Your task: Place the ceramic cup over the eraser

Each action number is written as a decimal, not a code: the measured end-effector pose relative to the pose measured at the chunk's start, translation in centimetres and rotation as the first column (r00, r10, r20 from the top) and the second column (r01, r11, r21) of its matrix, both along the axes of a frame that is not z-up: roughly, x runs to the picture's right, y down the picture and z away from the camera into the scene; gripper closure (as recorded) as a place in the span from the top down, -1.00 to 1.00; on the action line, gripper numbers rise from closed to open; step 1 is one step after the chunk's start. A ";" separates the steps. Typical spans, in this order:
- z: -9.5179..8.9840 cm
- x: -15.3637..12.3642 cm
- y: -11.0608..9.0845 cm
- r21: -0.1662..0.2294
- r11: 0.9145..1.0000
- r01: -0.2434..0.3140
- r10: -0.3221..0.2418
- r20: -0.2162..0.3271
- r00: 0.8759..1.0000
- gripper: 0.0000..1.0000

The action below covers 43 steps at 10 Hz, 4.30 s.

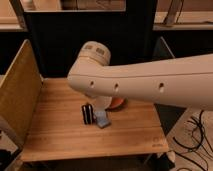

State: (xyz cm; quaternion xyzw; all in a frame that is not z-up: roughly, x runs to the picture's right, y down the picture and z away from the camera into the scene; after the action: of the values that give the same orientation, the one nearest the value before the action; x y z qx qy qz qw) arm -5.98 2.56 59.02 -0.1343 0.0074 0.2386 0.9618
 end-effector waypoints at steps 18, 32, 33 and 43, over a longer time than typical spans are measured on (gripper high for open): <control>8.2 -2.2 -2.2 -0.096 0.995 0.023 -0.015 0.075 0.997 -1.00; 10.3 -4.1 1.6 -0.243 0.968 0.054 -0.027 0.111 0.993 -1.00; 10.8 -4.3 1.9 -0.252 0.966 0.055 -0.026 0.114 0.993 -1.00; 13.3 -3.7 2.6 -0.283 0.958 0.036 -0.011 0.090 0.996 -0.53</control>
State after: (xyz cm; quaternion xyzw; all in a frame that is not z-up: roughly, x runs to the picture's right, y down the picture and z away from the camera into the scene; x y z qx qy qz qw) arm -9.68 5.17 72.34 -0.2813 0.0013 0.2175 0.9347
